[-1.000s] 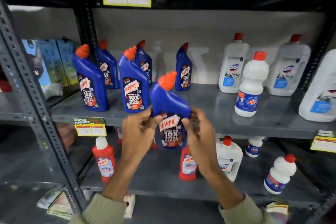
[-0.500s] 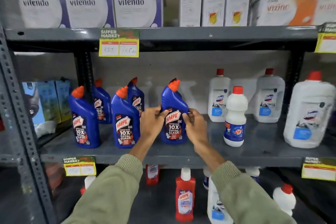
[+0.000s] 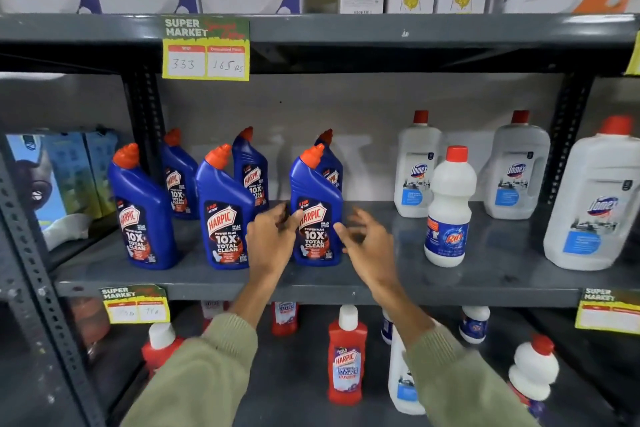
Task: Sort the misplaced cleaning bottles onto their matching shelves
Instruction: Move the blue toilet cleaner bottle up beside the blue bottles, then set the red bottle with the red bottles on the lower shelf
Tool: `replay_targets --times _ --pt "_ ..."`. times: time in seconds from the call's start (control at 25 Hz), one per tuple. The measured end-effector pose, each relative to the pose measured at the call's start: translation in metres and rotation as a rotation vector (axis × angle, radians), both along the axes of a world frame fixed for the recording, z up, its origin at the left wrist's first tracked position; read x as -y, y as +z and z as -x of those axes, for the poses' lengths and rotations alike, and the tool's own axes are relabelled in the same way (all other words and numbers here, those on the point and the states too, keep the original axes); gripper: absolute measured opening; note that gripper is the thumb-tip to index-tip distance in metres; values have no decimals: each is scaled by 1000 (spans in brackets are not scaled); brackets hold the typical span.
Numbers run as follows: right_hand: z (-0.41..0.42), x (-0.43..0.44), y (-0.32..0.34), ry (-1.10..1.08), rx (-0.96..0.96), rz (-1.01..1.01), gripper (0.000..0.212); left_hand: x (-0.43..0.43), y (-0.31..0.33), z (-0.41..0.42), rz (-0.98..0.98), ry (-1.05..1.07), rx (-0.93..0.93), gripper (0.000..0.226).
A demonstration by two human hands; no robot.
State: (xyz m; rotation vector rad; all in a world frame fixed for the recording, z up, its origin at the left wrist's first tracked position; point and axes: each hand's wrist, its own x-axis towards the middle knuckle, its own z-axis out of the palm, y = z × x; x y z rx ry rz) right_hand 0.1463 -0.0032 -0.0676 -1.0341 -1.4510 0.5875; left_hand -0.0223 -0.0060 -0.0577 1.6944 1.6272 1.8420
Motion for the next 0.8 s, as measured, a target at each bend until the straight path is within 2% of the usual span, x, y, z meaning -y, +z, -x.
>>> replay_targets --times 0.08,0.16,0.2,0.28,0.32,0.44,0.52,0.6,0.68,0.8 --pt "-13 23 -36 -108 -63 -179 28 27 -35 -5 -186 90 65 28" --pt "-23 47 -89 -174 -97 -195 11 56 -92 -17 -236 94 92 18" --pt "-26 51 -111 -175 -103 -118 10 63 -117 -23 -163 67 119 14" --pt "-30 49 -161 -147 -33 106 8 63 -167 -36 101 8 156 14" --pt "-32 42 -177 -134 31 184 14 57 -183 -41 220 -7 119 13" --pt "-30 15 -210 -148 163 415 45 35 -219 -53 479 -76 26 31" --pt "-28 -2 -224 -134 243 589 50 19 -231 -57 565 -115 26 39" --pt "-27 -14 -234 -100 321 701 38 5 -234 -58 622 -198 46 35" --pt "-22 -18 -241 -117 375 696 30 -5 -238 -53 634 -255 90 24" --pt "-7 -16 -246 -130 405 635 28 -6 -248 -31 586 -214 56 16"
